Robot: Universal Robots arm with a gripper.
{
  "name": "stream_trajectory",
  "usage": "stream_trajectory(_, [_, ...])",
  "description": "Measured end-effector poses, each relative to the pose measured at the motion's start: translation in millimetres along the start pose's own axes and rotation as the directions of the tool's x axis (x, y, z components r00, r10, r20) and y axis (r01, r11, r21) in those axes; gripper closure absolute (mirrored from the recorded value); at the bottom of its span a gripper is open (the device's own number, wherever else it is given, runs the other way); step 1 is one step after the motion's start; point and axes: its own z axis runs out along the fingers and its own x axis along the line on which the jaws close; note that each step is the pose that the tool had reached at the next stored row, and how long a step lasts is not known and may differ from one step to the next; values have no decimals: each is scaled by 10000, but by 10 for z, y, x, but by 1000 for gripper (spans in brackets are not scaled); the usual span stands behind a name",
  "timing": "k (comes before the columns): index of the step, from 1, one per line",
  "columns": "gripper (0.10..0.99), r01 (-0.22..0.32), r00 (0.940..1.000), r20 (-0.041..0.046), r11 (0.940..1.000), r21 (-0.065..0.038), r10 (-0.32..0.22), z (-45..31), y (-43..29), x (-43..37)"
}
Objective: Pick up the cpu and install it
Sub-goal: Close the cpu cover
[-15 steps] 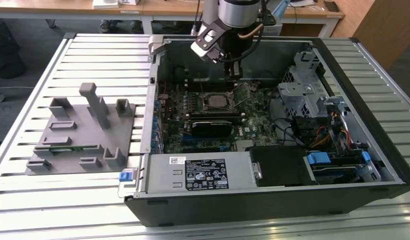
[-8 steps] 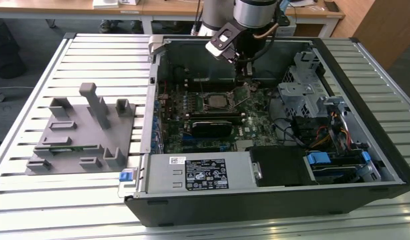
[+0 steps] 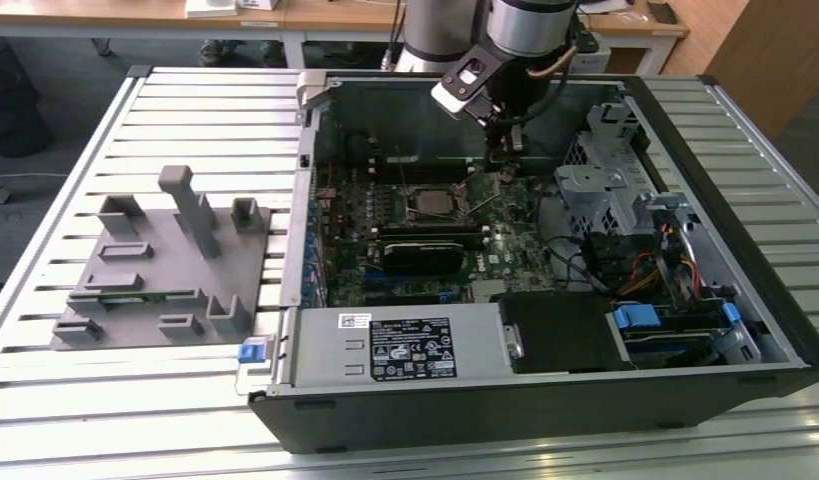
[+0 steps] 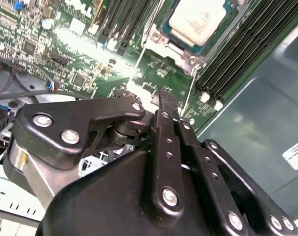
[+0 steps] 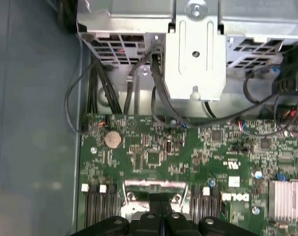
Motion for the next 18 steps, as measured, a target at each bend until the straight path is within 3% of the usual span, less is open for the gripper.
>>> stream_trajectory(18, [980, 57, 10000, 6, 10000, 11, -57, 102, 263, 91])
